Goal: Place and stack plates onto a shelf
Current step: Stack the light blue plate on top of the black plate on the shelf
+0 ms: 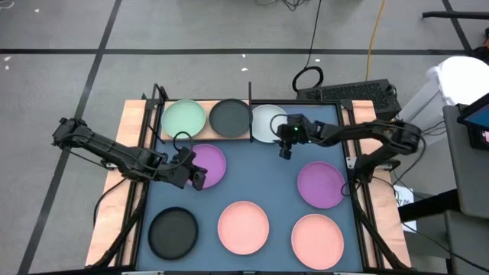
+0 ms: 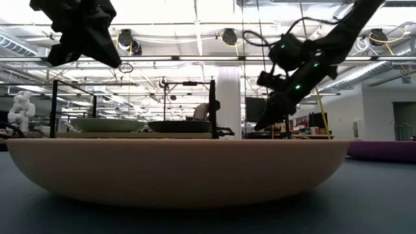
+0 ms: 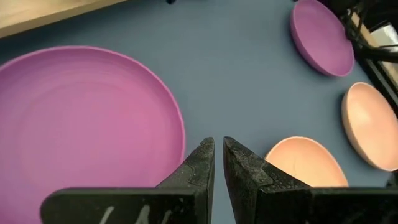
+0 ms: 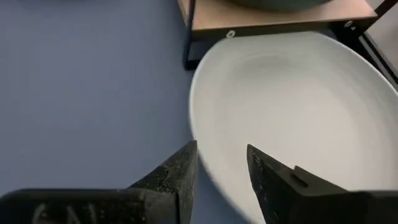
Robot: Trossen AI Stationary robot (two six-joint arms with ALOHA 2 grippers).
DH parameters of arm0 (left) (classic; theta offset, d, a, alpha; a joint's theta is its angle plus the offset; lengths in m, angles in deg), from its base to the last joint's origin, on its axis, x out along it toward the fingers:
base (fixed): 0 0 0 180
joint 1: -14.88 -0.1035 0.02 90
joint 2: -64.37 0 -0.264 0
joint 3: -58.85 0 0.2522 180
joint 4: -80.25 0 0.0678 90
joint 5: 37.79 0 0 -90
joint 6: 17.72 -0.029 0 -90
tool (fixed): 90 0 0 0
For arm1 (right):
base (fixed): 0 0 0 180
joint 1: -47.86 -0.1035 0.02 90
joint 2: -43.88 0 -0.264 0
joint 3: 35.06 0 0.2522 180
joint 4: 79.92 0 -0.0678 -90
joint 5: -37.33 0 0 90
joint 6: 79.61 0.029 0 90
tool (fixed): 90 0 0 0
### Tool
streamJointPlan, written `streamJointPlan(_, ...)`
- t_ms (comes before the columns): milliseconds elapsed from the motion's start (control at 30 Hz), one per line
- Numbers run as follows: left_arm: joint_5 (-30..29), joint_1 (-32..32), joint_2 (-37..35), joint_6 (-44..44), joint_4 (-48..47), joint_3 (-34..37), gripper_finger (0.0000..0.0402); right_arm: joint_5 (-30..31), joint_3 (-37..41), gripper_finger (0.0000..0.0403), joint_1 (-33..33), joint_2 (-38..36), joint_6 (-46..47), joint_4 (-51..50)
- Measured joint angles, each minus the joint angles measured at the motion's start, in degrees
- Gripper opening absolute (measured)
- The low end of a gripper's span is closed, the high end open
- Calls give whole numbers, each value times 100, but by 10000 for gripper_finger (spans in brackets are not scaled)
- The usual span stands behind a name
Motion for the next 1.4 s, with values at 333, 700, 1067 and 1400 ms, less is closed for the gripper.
streamJointPlan(333,49,0,0,46,411,0,37,-434,-504,125,-1,948,-315,-52)
streamJointPlan(700,55,0,0,41,559,1,37,-120,-597,72,-11,1120,-574,-510)
streamJointPlan(1067,62,0,0,-2,559,0,37,324,-602,16,-153,797,-407,-887)
streamJointPlan(1400,60,2,0,-320,506,0,37,805,-588,3,-239,-423,388,-2350)
